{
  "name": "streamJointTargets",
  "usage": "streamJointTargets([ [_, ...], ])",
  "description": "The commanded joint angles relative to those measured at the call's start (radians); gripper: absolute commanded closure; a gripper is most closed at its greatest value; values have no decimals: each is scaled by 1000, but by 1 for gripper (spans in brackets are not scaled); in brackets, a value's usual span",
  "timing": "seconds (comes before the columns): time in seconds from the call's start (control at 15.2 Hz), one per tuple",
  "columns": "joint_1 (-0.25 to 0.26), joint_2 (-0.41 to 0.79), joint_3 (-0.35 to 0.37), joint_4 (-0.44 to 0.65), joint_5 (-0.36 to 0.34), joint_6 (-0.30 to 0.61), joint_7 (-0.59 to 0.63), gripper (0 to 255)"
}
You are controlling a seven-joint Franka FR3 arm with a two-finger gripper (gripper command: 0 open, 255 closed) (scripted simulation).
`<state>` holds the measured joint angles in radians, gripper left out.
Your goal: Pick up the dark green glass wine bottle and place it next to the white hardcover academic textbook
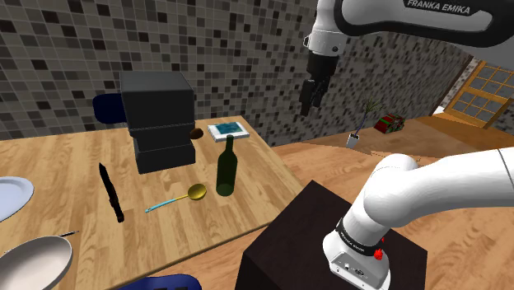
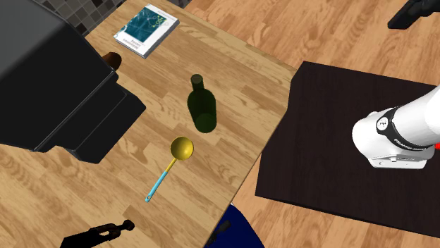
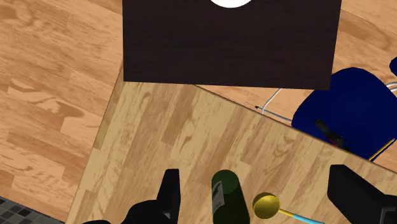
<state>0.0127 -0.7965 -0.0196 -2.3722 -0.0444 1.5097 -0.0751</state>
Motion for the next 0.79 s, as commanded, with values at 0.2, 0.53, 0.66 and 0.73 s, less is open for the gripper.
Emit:
streamJointTargets([
  [0.2, 4, 84, 0, -13, 9, 100, 8, 0],
  [0.53, 10, 244, 1, -5, 25, 257, 17, 0],
  [0.66, 13, 314, 1, 8, 31, 315, 19, 0],
  [0.73, 14, 349, 1, 17, 34, 343, 20, 0],
])
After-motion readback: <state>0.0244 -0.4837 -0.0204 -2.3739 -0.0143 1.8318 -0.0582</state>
